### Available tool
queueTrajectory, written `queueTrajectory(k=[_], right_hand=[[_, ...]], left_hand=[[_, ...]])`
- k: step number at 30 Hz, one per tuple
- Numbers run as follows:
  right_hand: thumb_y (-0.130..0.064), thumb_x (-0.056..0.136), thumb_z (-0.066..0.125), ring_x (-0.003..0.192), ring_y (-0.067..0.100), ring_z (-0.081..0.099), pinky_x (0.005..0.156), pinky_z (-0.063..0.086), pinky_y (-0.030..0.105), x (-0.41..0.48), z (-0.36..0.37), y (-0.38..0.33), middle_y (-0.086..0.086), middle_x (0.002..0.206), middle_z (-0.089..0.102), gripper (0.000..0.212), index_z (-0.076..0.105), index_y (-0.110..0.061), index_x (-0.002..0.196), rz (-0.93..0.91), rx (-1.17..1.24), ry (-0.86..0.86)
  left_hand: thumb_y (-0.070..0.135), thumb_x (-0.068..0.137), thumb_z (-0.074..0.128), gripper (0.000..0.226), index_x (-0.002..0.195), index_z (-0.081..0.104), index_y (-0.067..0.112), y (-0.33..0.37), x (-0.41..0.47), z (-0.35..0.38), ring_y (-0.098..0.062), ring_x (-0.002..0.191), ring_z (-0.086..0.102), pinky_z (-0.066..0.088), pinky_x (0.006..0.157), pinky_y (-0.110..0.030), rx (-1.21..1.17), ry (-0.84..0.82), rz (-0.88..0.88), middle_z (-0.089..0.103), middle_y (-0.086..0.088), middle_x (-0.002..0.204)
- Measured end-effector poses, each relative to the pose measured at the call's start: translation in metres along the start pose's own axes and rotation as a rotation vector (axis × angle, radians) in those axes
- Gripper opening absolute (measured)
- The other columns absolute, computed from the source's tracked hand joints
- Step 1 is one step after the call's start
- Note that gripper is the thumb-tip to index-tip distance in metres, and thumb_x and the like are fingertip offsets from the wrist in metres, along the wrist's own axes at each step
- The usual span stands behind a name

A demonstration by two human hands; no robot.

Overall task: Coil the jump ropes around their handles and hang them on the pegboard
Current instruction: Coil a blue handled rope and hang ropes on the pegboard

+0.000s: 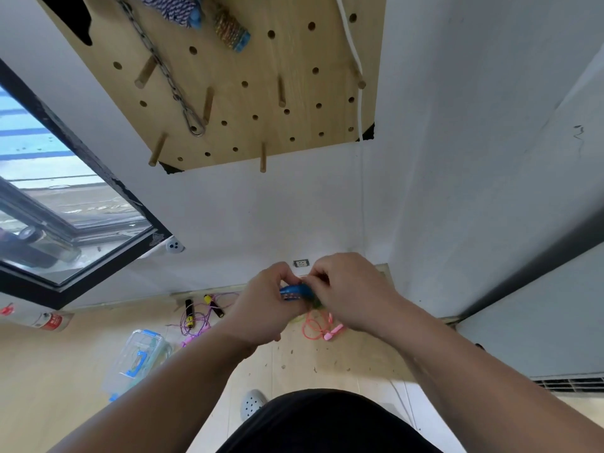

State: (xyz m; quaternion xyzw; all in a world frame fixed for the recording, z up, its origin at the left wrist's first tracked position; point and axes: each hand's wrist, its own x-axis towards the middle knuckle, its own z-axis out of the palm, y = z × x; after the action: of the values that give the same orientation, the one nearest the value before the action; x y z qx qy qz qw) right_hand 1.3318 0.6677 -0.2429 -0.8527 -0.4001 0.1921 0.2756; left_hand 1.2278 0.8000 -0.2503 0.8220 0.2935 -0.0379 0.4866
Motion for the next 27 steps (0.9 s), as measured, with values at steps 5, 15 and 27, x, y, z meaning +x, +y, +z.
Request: queueTrajectory(k=[5,15,27], right_hand=[[-0.018,0.099,0.059,0.092,0.003,0.06,0.079,0.049,0.019,-0.02,0.013,0.007,-0.013,0.094,0.071,0.021,0.076,-0.025,0.109,-0.033,0.295,0.238],[-0.018,0.095,0.067,0.063,0.026,0.059,0.052,0.049,0.03,-0.034,0.018,0.022,0.007,0.071,0.064,0.014,0.066,-0.022,0.083,0.075,0.7,0.352],[-0.007,0.093,0.07,0.063,0.014,0.055,0.056,0.046,0.028,-0.035,0.019,0.055,-0.002,0.072,0.07,0.008,0.074,-0.014,0.094,0.133,0.957,0.099]], left_hand=[[0.008,0.094,0.068,0.022,0.107,0.05,0.004,0.007,0.003,-0.002,-0.014,0.045,0.037,0.035,0.047,-0.032,-0.426,0.009,-0.119,0.05,-0.007,0.061],[0.007,0.101,0.057,0.019,0.117,0.056,-0.001,0.023,0.004,0.022,-0.011,0.047,0.032,0.034,0.044,-0.025,-0.864,0.051,-0.215,0.05,-0.01,0.066],[0.011,0.086,0.061,0.015,0.1,0.057,0.007,0.026,-0.003,0.006,-0.008,0.043,0.025,0.028,0.04,-0.02,-0.972,-0.289,-0.171,0.043,-0.009,0.064]])
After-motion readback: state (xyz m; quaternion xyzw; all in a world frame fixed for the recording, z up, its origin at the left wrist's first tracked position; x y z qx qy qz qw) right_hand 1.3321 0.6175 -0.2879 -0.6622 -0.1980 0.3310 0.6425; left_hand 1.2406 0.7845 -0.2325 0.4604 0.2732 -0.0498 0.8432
